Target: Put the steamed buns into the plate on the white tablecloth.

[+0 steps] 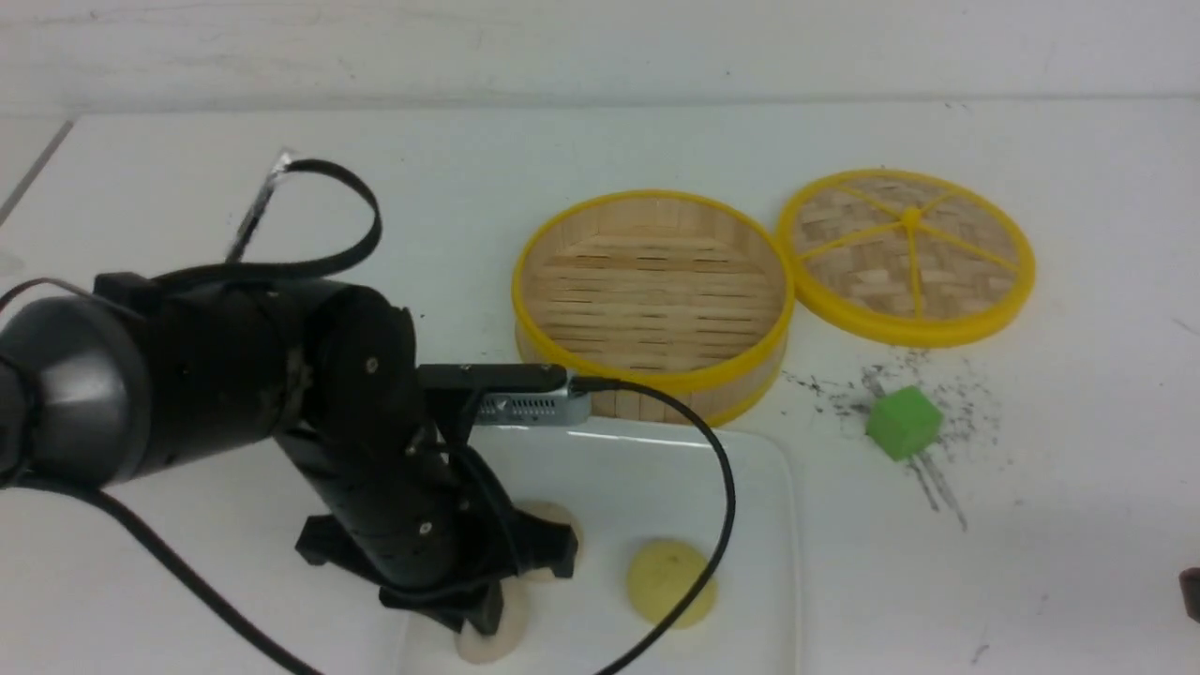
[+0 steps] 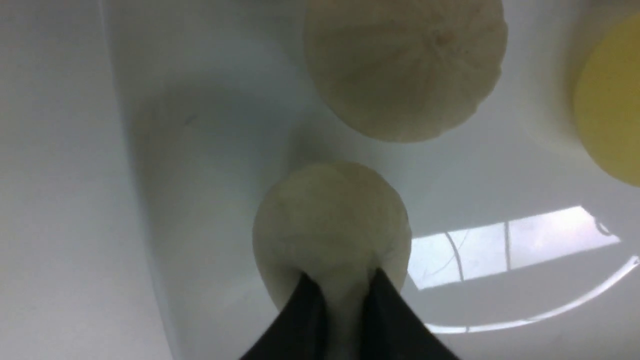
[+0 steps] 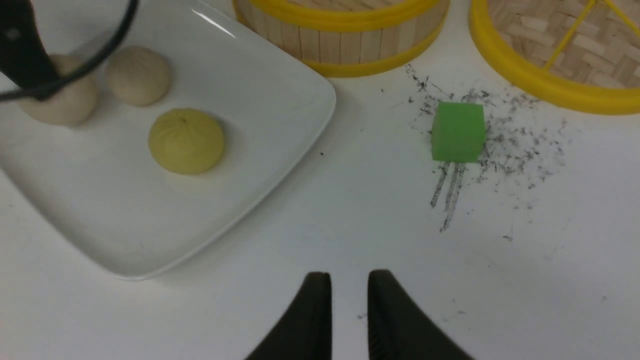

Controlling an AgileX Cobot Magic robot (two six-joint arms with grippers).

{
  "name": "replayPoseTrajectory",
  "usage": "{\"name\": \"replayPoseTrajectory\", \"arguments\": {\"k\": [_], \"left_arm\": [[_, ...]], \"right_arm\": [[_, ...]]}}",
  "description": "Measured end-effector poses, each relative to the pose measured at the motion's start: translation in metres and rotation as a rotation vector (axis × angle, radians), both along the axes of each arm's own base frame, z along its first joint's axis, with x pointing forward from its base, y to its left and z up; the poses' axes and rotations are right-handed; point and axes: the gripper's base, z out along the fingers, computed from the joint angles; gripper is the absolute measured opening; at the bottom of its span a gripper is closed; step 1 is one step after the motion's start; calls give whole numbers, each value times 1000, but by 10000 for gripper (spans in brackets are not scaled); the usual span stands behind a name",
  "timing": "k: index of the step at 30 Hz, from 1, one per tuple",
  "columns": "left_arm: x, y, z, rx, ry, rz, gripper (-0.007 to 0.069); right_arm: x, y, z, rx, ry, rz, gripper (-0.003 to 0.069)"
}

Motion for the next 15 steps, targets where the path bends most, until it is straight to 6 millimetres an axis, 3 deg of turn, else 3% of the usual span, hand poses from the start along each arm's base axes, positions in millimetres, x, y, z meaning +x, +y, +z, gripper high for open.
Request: {"name": "replayPoseTrajectory", "arguments": {"k": [5, 6, 8, 15], "left_arm": [[2, -2, 5, -1, -4, -5, 245], [6, -4, 12, -4, -15, -12, 293], [10, -6, 21, -5, -23, -19, 340], [17, -11, 44, -10, -37, -35, 405]], "right_arm": [[-17, -7, 34, 34, -26, 19, 78], [-26, -12, 47, 38, -39, 25, 23], [-38, -18, 55, 49, -61, 31, -10], [-71, -37, 58, 144, -140, 13, -15]]}}
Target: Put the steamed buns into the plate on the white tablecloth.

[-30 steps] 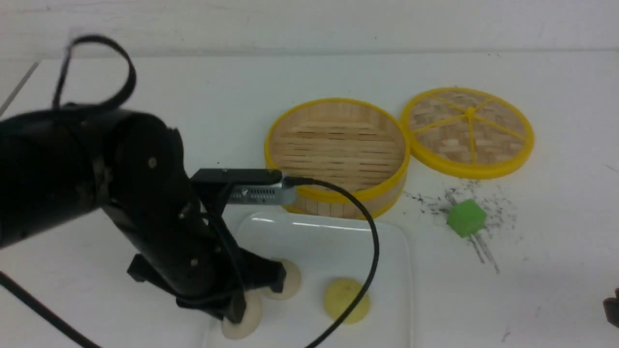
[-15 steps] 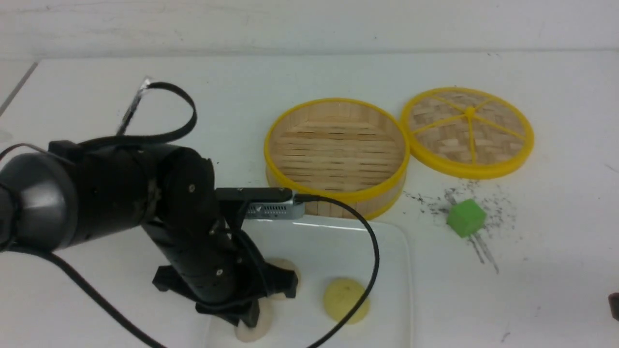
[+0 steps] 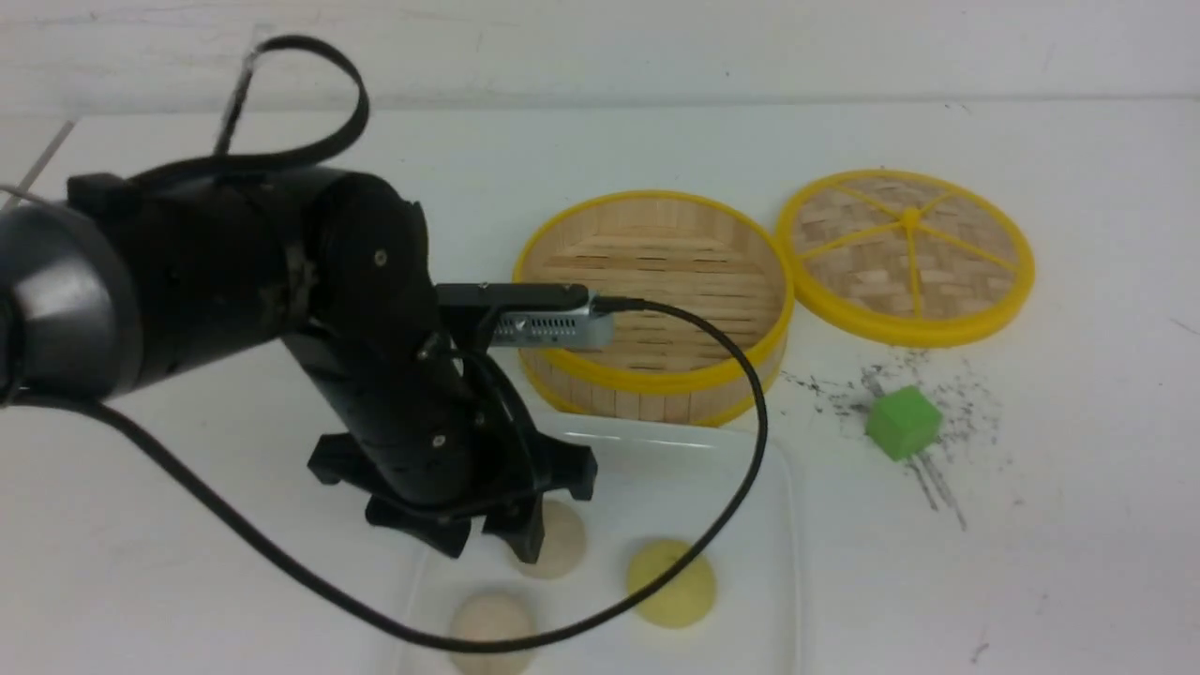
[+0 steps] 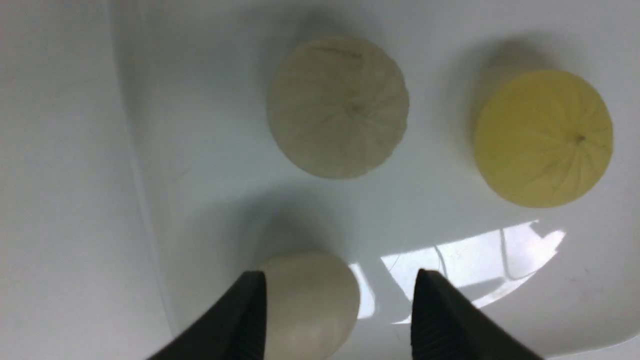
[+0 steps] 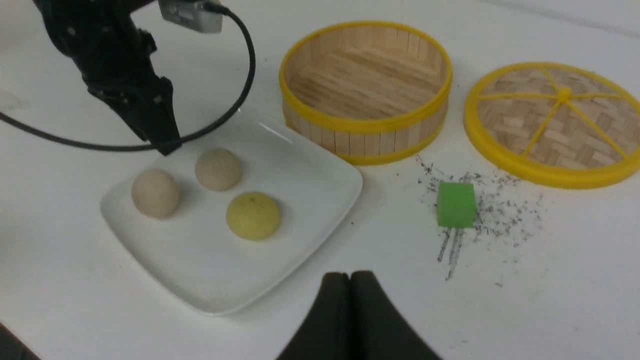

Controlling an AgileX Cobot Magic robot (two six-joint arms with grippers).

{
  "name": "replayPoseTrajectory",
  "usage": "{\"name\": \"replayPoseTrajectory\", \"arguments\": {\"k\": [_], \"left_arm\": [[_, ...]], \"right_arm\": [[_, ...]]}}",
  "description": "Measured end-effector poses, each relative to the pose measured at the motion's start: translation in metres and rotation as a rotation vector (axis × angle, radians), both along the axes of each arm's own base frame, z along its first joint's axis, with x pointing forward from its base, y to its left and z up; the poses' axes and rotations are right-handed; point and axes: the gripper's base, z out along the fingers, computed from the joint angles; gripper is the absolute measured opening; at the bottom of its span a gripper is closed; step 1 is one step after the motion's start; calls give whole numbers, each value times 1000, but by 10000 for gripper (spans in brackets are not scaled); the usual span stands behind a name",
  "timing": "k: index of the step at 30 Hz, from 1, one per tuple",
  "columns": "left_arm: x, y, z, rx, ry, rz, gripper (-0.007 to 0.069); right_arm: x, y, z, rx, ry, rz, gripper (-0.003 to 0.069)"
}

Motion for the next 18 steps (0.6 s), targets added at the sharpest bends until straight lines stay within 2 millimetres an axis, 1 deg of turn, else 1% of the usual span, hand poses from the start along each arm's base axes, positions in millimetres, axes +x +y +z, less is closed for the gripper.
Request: {"name": "replayPoseTrajectory", "arguments": {"k": [3, 6, 8, 9, 10, 11, 14, 16, 17, 18], "left_arm": [[0, 0, 1, 7, 2, -3, 407], [0, 2, 0, 23, -4, -10, 407], [0, 2, 0, 27, -5, -12, 407], [0, 2, 0, 28, -6, -13, 407], [0, 2, 0, 28, -5, -13, 400], [0, 2, 0, 28, -5, -13, 393], [0, 2, 0, 30, -6, -14, 340], [1, 3, 0, 33, -8, -15, 284], [1, 3, 0, 34, -8, -15, 278], [1, 3, 0, 40, -12, -18, 237]], "right_arm": [[-5, -3, -7, 43, -16, -12, -15], [-4, -3, -21, 73, -24, -21, -11], [3, 2, -37, 80, 1, -21, -8], [3, 2, -36, 83, -4, -22, -8], [10, 6, -48, 94, 12, -22, -8], [14, 9, -55, 109, 14, -22, -8], [26, 17, -74, 169, 1, -29, -5], [32, 19, -81, 204, -21, -39, -6], [32, 19, -81, 212, -30, -41, -6], [35, 20, -84, 224, -45, -47, -3]]}}
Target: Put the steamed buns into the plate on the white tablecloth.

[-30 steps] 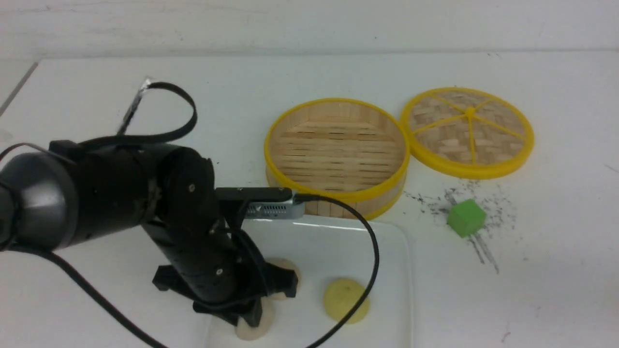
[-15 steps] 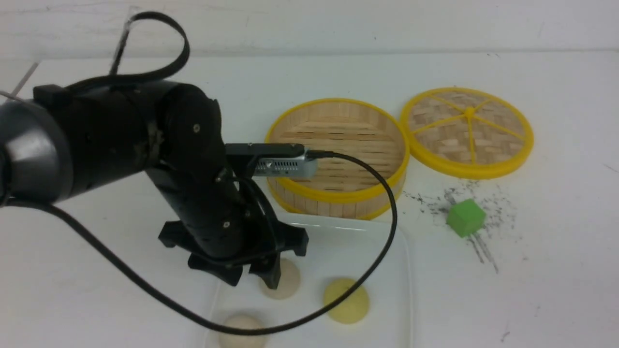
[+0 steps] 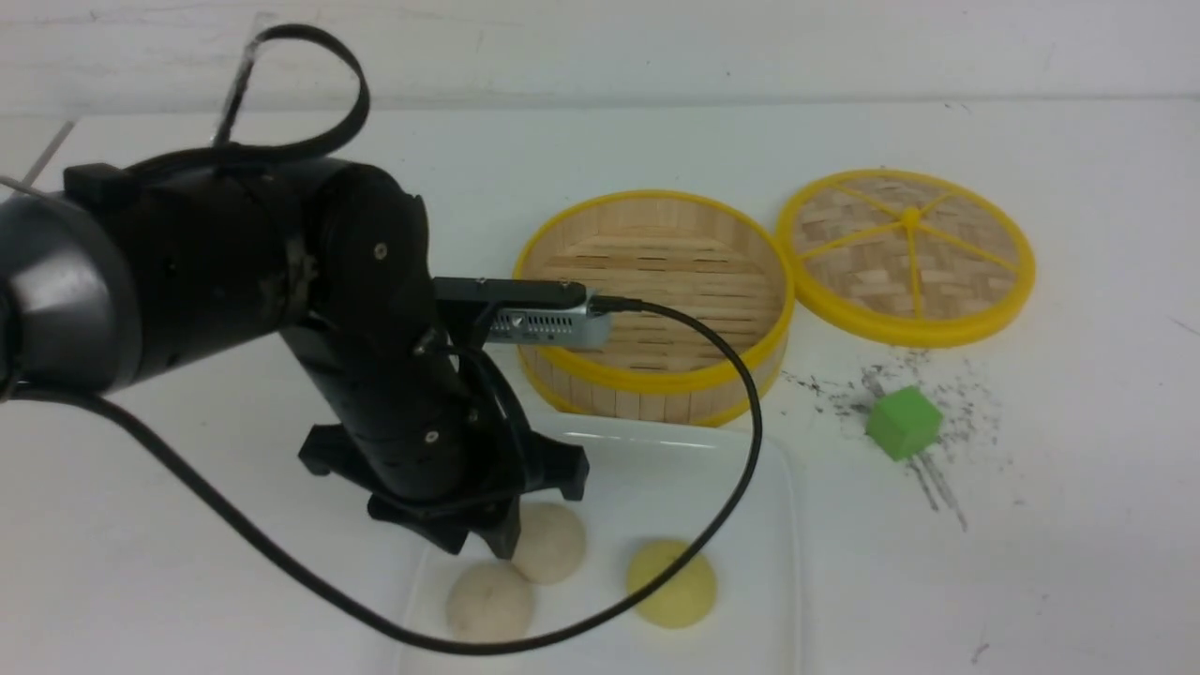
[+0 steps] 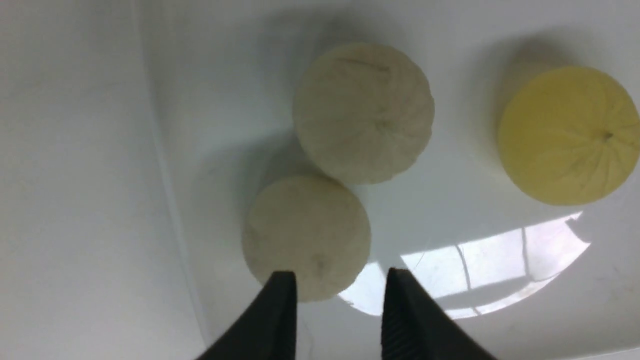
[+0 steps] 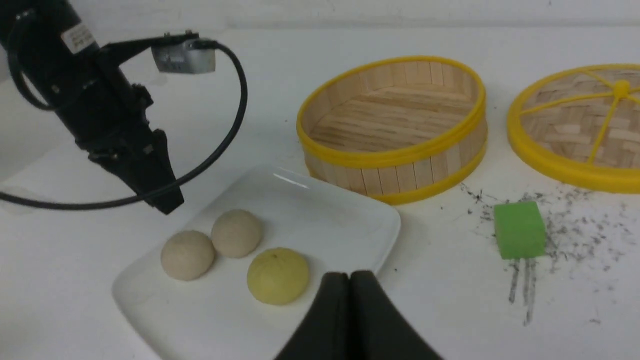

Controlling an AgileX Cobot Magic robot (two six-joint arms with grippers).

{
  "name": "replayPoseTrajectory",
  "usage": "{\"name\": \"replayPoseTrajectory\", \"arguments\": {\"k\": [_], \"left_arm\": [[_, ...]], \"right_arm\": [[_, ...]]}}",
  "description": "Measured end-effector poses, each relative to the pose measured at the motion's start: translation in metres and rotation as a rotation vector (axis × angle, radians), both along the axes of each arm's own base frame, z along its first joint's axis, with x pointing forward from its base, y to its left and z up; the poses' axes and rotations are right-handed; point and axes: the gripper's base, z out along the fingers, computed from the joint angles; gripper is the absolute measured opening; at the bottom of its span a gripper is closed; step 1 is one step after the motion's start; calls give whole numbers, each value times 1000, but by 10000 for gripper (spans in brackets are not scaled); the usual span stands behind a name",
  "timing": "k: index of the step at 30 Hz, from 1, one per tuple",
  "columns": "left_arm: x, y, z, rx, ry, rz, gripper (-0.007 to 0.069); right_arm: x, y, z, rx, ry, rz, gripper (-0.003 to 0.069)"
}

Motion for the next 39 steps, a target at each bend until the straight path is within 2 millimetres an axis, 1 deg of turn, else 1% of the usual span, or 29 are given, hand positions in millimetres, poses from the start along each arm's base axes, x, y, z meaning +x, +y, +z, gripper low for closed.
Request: {"name": "replayPoseTrajectory", "arguments": {"k": [3, 6, 9, 24, 29, 31, 34, 37, 38, 39], "left_arm": [[1, 1, 0, 15, -10, -7, 120], [2, 2, 0, 26, -21, -13, 24], [3, 2, 0, 22, -31, -13, 2], [7, 5, 1, 62, -81, -36, 2], [8, 6, 1, 78, -92, -44, 2], [7, 6, 1, 79, -91, -44, 2], [7, 8, 2, 96, -98, -52, 2], [4, 13, 14, 98, -151, -61, 2], [4, 14, 17, 99, -163, -63, 2], [0, 18, 30, 93, -209, -66, 2]], "right_arm": [[2, 0, -1, 19, -26, -11, -1], [3, 0, 0, 26, -36, -13, 1], [3, 0, -1, 25, -35, -13, 1], [4, 1, -4, 23, -28, -13, 13], [4, -2, -24, -17, -37, -40, 17], [7, -5, -39, -59, -29, -97, 19], [11, -12, -66, -137, -8, -228, 22], [13, -18, -84, -183, 16, -333, 26], [13, -19, -86, -188, 22, -347, 26], [14, -21, -95, -202, 47, -393, 27]]}}
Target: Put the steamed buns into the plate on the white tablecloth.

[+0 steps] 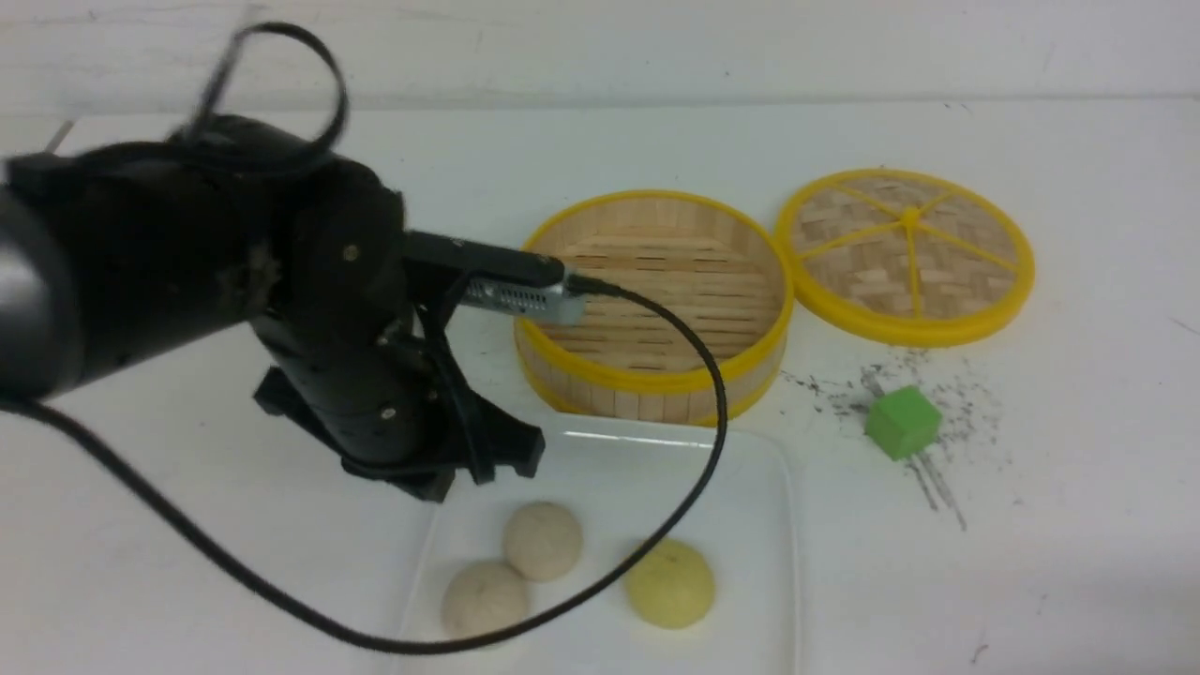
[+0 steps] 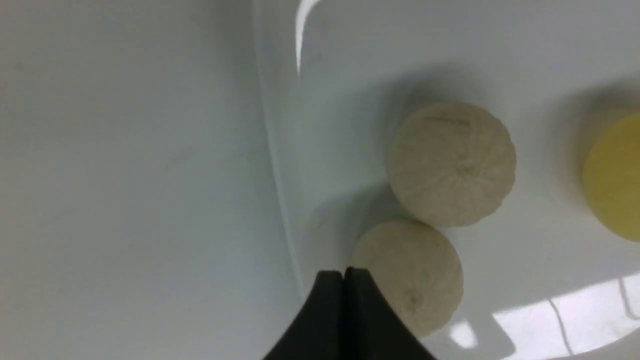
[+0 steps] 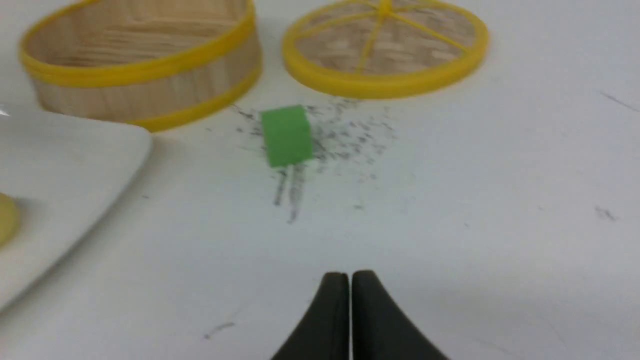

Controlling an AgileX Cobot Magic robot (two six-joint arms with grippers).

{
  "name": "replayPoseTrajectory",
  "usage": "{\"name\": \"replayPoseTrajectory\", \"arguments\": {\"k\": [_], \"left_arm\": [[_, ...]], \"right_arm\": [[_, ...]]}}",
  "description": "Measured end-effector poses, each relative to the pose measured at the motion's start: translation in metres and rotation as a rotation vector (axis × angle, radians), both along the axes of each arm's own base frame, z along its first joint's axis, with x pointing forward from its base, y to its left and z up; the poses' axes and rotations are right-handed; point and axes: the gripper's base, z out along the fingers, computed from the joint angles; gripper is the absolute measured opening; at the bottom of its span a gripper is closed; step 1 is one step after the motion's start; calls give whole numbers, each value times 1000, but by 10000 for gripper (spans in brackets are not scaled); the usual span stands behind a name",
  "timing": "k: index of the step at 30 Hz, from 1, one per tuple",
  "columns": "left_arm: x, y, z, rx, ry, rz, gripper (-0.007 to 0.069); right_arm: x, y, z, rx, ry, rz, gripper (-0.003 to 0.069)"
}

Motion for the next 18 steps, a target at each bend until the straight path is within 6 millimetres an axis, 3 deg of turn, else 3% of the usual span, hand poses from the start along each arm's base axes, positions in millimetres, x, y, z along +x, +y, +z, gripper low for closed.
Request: {"name": "replayPoseTrajectory", "arguments": {"k": [3, 4, 10, 11, 13, 14, 15, 18], "left_arm": [[-14, 13, 31, -13, -106, -9, 2], [-15, 15, 33, -10, -113, -10, 2], [-61, 52, 94, -70, -337, 10, 4], [-76, 62, 104, -93, -387, 17, 4], [-100, 78, 110, -126, -446, 25, 5], [-103, 80, 109, -129, -450, 26, 5], [-120, 91, 109, -165, -492, 36, 5], [-151, 110, 90, -247, -545, 73, 5]], "right_arm": [[1, -4, -9, -8, 18, -82, 31], [1, -4, -9, -8, 18, -85, 31], [2, -8, -9, -23, 11, -147, 40], [2, -8, -9, -23, 11, -153, 41], [2, -9, -9, -23, 11, -158, 44], [2, -9, -9, -23, 11, -158, 44], [2, -9, -9, -23, 11, -158, 46], [2, -9, -9, -23, 11, -158, 47]]}}
